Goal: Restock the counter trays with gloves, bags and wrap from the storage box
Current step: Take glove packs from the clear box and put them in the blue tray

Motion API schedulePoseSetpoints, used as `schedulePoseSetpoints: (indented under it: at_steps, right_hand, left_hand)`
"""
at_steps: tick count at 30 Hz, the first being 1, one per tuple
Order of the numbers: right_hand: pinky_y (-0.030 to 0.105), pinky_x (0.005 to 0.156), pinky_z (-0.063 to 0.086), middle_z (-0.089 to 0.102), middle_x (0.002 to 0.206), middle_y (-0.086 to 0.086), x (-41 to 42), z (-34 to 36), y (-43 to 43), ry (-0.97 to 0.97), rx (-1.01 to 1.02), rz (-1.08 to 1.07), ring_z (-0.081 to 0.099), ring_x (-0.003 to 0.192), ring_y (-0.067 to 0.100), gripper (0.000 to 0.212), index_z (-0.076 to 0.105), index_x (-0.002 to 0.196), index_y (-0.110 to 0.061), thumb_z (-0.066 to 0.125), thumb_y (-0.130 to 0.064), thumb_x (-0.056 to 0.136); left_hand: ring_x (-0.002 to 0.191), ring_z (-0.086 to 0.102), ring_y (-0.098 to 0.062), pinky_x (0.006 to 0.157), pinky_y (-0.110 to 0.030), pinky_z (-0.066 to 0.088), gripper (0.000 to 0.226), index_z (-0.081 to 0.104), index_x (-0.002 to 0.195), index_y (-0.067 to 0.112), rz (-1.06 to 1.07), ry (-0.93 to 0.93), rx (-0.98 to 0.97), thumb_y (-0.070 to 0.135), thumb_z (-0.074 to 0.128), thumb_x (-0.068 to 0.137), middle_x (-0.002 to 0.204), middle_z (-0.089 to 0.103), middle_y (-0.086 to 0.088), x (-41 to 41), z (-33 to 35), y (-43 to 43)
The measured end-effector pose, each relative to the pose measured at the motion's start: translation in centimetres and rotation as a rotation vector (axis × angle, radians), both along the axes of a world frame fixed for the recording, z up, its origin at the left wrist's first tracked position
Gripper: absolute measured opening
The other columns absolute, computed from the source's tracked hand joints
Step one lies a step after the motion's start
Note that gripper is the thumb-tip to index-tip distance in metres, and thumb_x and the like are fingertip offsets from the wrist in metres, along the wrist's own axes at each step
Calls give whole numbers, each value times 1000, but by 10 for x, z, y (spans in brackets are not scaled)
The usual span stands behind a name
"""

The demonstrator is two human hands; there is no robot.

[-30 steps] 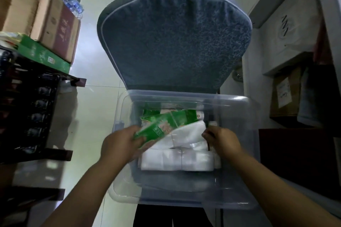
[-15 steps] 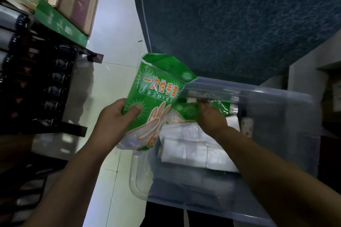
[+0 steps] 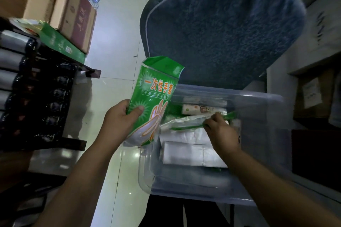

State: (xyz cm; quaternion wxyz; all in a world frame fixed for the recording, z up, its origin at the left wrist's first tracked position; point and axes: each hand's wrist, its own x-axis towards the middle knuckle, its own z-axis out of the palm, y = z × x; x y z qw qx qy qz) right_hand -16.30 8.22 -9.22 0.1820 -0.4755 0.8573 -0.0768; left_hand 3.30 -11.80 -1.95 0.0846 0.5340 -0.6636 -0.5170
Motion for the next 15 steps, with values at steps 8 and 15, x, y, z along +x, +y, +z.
schedulePoseSetpoints:
  at_steps: [8, 15]
  right_hand:
    - [32, 38, 43, 61, 82, 8, -12, 155, 5, 151, -201, 154, 59, 55, 32, 9, 65, 81, -16, 72, -17, 75]
    - [41, 53, 51, 62, 98, 11, -14, 247, 3, 188, -284, 159, 63, 74, 34, 14, 67, 88, -12, 59, -23, 85]
  left_hand:
    - [84, 66, -24, 75, -36, 50, 9, 65, 92, 20, -167, 70, 5, 24, 57, 89, 89, 71, -7, -47, 66, 19]
    - [75, 64, -4, 60, -14, 47, 14, 62, 94, 20, -391, 268, 205, 20, 48, 95, 85, 67, 5, -91, 126, 74]
